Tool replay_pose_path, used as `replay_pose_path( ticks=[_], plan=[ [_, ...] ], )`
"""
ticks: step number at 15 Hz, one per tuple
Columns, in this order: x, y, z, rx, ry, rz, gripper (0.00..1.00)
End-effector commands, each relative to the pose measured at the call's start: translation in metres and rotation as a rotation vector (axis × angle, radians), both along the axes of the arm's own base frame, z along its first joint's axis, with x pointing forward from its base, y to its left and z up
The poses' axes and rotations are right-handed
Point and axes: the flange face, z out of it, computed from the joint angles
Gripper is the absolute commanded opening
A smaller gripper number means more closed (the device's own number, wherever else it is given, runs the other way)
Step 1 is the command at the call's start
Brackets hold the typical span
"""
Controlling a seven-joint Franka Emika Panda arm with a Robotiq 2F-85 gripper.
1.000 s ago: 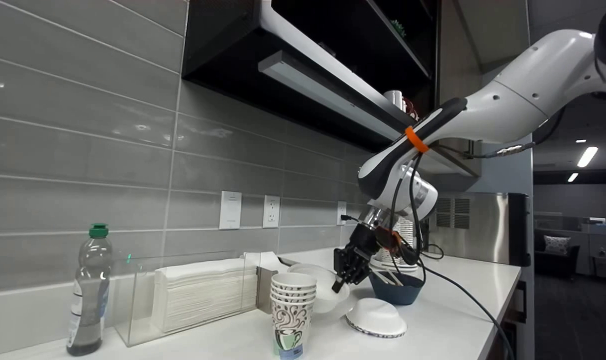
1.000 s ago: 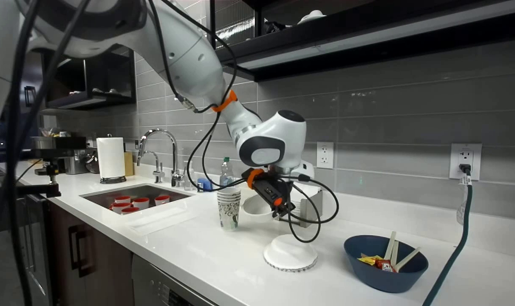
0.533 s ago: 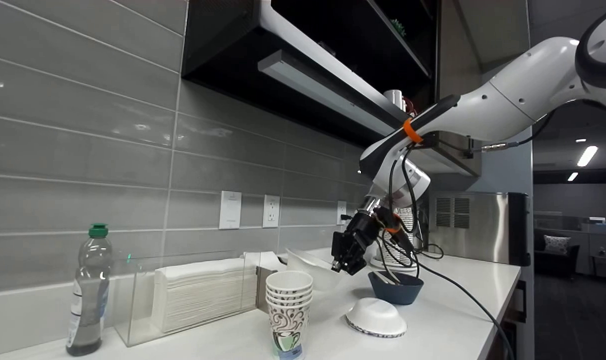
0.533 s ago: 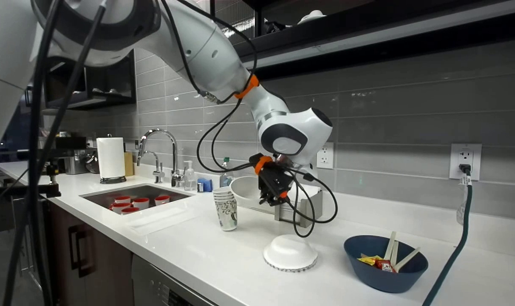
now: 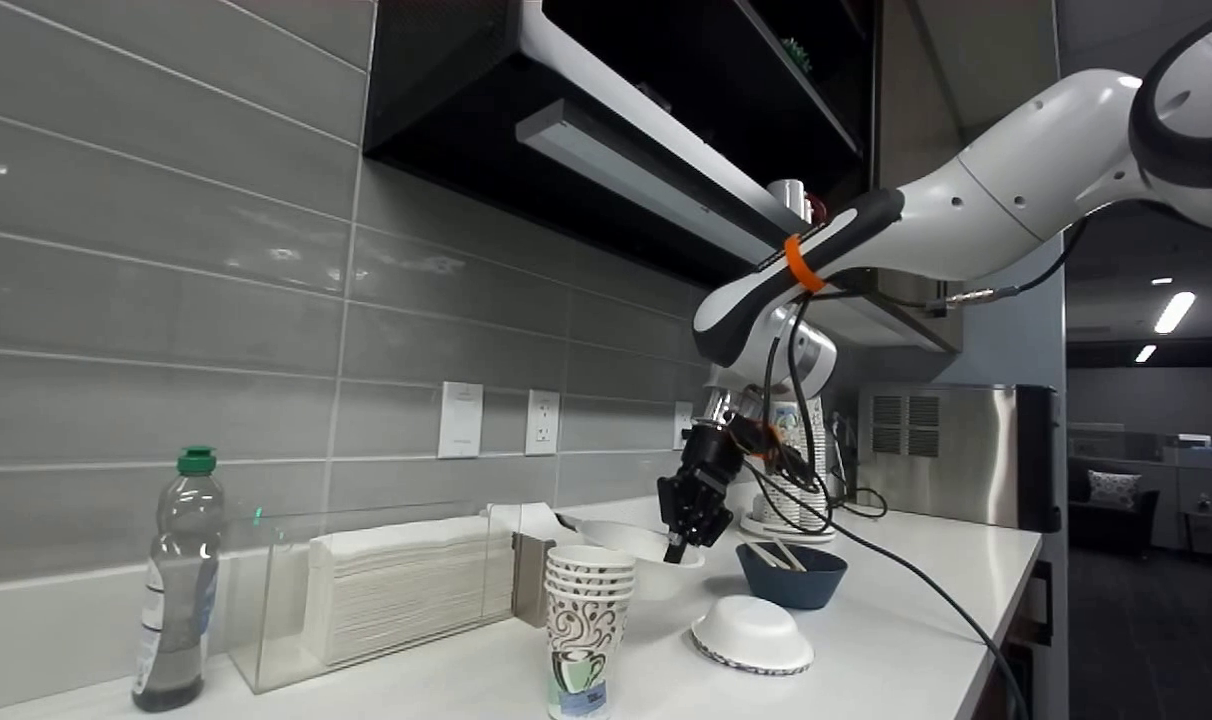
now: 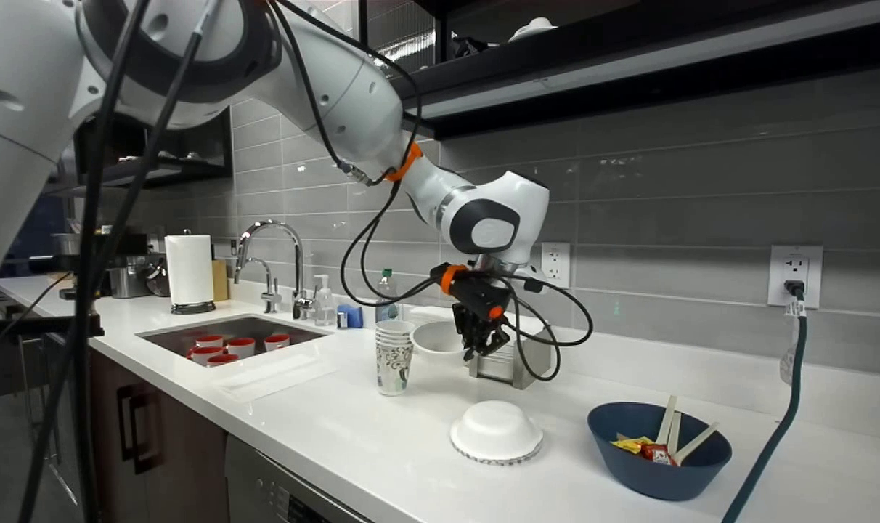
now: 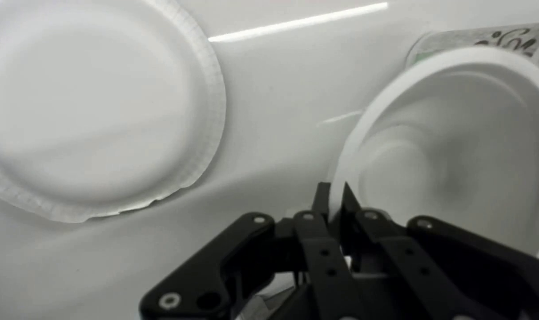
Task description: Pour the contents in the bowl into the blue bowl
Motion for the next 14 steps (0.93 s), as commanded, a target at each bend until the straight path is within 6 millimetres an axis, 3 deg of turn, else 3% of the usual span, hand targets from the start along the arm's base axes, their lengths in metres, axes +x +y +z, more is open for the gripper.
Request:
replay_pose_path(
  ticks=[1, 4, 9, 14],
  plan=[
    [0.020, 0.000, -0.015, -0.084, 0.065, -0.034, 0.01],
    [0.028, -0.007, -0.008, -0.072, 0.071, -0.064, 0.01],
    [0.013, 0.014, 0.031, 0.013, 0.076, 0.076, 0.01],
    [0.011, 0.018, 0.039, -0.017, 0.100, 0.097, 0.01]
  ],
)
